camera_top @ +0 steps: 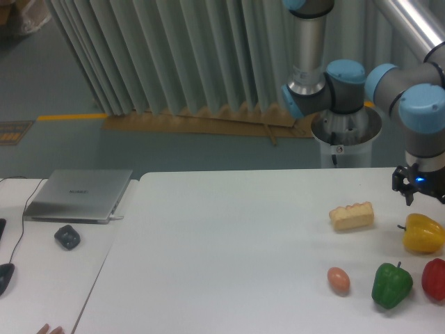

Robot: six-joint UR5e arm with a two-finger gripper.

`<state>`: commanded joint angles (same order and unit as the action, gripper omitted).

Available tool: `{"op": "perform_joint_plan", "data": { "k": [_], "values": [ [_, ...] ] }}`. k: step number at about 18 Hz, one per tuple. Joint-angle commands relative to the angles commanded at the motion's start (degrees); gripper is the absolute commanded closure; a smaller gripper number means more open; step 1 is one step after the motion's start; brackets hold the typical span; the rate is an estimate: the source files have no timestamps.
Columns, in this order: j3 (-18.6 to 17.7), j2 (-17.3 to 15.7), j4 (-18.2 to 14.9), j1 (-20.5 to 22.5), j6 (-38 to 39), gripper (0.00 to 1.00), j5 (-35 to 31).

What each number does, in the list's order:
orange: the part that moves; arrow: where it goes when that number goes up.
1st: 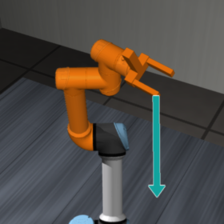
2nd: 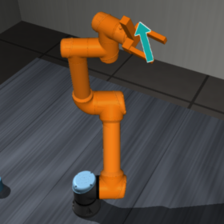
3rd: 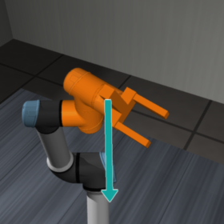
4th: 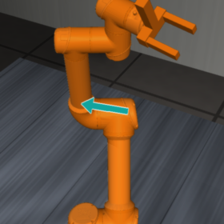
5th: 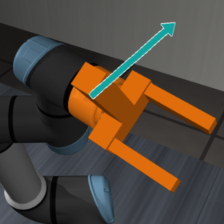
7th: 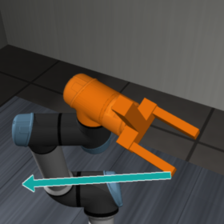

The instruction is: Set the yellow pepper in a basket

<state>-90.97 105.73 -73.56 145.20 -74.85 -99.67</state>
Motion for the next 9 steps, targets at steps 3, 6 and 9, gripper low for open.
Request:
{"op": "perform_joint_plan", "data": {
  "k": [3,6,9],
  "values": [
    [-0.1,-0.2,-0.7,0.5,-8.3,0.0,4.8],
    [-0.3,-0.3,-5.3,4.1,-21.9,0.0,5.5],
    [-1.4,-0.4,-6.5,8.6,-28.5,0.0,5.0]
  ]
}}
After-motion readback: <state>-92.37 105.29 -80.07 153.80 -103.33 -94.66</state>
